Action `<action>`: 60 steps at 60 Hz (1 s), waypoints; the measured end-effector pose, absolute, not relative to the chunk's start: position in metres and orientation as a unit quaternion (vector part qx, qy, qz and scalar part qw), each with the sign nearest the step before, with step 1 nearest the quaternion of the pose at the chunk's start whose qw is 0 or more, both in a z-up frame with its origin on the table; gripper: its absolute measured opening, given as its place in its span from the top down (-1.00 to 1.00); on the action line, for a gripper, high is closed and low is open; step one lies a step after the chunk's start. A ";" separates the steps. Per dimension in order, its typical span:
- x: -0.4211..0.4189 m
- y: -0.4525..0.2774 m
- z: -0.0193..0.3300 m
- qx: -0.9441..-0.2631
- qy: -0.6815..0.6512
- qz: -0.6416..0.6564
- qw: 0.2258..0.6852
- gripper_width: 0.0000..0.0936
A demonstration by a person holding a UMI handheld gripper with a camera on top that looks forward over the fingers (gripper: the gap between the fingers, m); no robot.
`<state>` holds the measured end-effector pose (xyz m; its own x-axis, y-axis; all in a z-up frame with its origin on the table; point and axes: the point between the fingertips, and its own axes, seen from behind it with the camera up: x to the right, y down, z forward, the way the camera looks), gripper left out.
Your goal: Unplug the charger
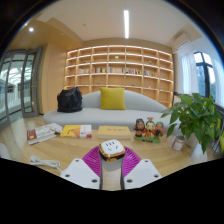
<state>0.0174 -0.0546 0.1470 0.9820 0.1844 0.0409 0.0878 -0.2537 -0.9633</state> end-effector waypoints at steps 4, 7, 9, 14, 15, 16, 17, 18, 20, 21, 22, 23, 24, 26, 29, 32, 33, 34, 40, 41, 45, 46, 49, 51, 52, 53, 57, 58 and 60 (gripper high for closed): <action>0.028 -0.059 0.095 -0.825 -0.080 0.037 0.558 0.44; 0.031 -0.062 0.064 -0.840 -0.076 0.042 0.535 0.38; 0.033 -0.061 0.052 -0.847 -0.071 0.043 0.525 0.33; 0.037 -0.062 0.031 -0.856 -0.063 0.048 0.511 0.22; 0.037 -0.062 0.028 -0.858 -0.061 0.050 0.508 0.20; 0.037 -0.062 0.025 -0.860 -0.060 0.052 0.505 0.19; 0.037 -0.063 0.026 -0.862 -0.058 0.053 0.501 0.18; 0.038 -0.063 0.023 -0.863 -0.056 0.055 0.499 0.16; 0.039 -0.061 0.021 -0.862 -0.051 0.057 0.501 0.12; 0.040 -0.060 0.021 -0.861 -0.049 0.057 0.502 0.10; 0.042 -0.060 0.021 -0.862 -0.047 0.055 0.502 0.09; 0.044 -0.059 0.022 -0.861 -0.045 0.052 0.503 0.06; 0.046 -0.059 0.022 -0.862 -0.042 0.049 0.503 0.01; 0.052 -0.060 0.026 -0.863 -0.038 0.042 0.503 -0.15; 0.054 -0.062 0.028 -0.863 -0.036 0.037 0.503 -0.43; 0.054 -0.068 0.031 -0.863 -0.038 0.038 0.502 -0.70; 0.057 -0.073 0.034 -0.863 -0.038 0.038 0.501 -0.77; 0.059 -0.075 0.037 -0.863 -0.038 0.036 0.502 -0.84; 0.071 -0.095 0.053 -0.857 -0.045 0.015 0.512 -0.83; 0.073 -0.099 0.057 -0.856 -0.046 0.011 0.515 -0.82; 0.080 -0.118 0.071 -0.853 -0.050 0.002 0.520 -0.82; 0.081 -0.124 0.074 -0.853 -0.052 0.001 0.520 -0.82; 0.085 -0.142 0.084 -0.852 -0.052 -0.001 0.521 -0.82; 0.087 -0.154 0.091 -0.853 -0.053 -0.002 0.520 -0.82; 0.088 -0.161 0.094 -0.853 -0.053 -0.002 0.520 -0.82; 0.087 -0.166 0.097 -0.852 -0.053 -0.002 0.521 -0.82; 0.088 -0.190 0.109 -0.852 -0.056 0.000 0.520 -0.82; 0.089 -0.196 0.111 -0.853 -0.056 0.001 0.519 -0.82; 0.088 -0.207 0.115 -0.855 -0.052 0.003 0.517 -0.83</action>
